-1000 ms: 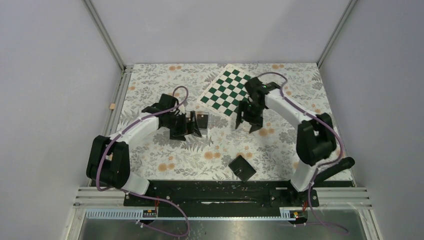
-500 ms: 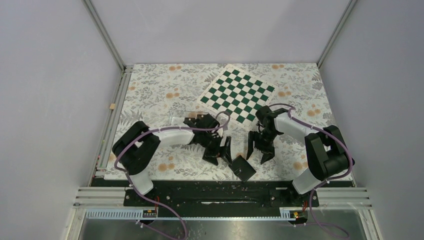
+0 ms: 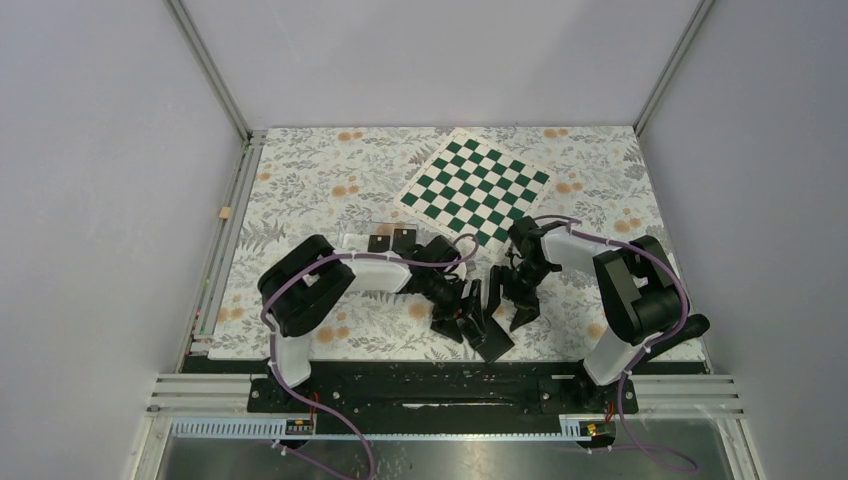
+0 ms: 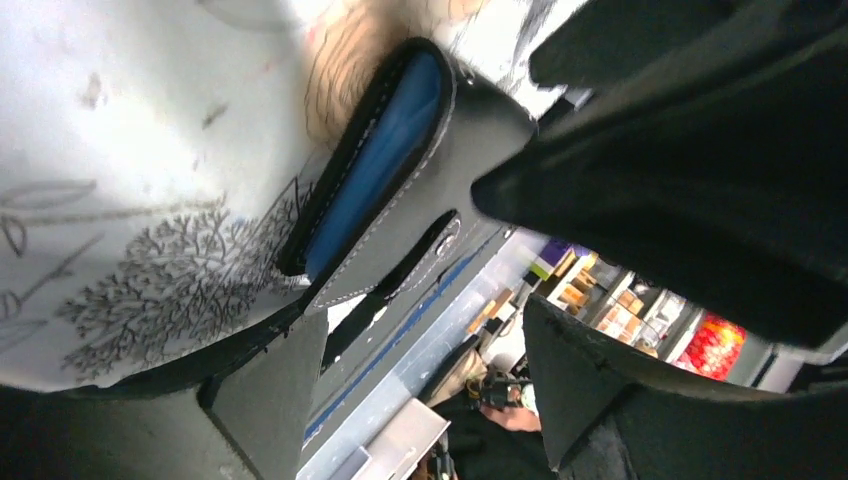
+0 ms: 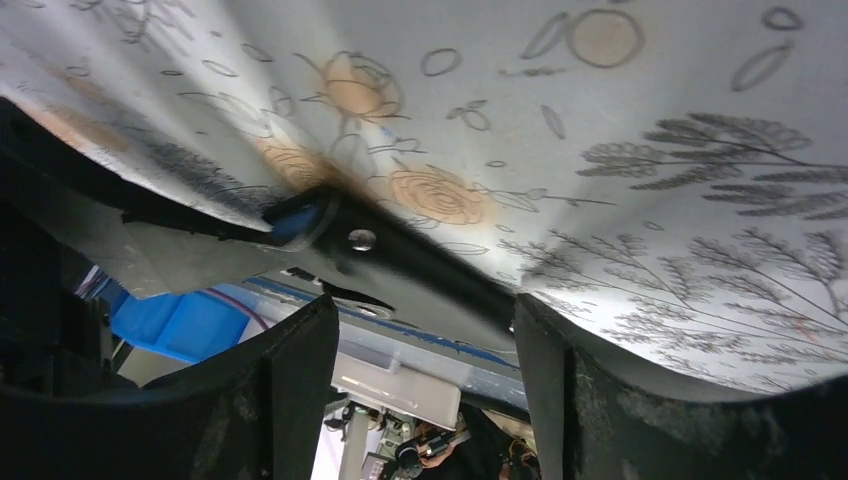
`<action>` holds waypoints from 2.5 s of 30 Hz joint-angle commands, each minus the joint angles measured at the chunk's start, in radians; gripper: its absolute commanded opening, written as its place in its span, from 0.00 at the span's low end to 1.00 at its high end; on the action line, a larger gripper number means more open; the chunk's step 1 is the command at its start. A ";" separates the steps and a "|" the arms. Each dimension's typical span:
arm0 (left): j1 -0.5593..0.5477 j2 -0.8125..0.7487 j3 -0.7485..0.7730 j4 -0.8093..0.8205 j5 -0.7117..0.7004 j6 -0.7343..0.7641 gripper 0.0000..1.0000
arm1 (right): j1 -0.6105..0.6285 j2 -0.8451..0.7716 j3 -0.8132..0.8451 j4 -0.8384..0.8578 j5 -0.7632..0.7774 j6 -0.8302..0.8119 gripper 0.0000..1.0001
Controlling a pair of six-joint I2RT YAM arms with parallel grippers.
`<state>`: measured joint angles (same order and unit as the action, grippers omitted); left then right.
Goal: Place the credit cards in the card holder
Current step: Pick up the card holder from the center of the board.
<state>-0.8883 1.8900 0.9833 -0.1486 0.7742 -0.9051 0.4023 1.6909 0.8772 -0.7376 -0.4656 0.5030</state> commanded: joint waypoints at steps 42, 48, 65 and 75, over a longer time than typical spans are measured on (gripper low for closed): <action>0.104 0.124 0.213 -0.075 -0.017 -0.026 0.56 | 0.006 0.025 -0.112 0.222 -0.277 0.035 0.59; 0.123 0.147 0.271 -0.087 0.015 -0.015 0.53 | 0.006 -0.015 -0.114 0.387 -0.349 0.112 0.44; 0.219 -0.093 0.267 -0.337 -0.171 0.205 0.86 | 0.004 -0.215 0.022 0.349 -0.304 0.186 0.00; 0.339 -0.288 0.236 -0.294 -0.042 0.243 0.92 | 0.004 -0.249 0.182 0.247 -0.381 0.103 0.00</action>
<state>-0.5800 1.6695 1.2274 -0.4759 0.6441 -0.7021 0.4084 1.4673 0.9787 -0.4370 -0.7666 0.6632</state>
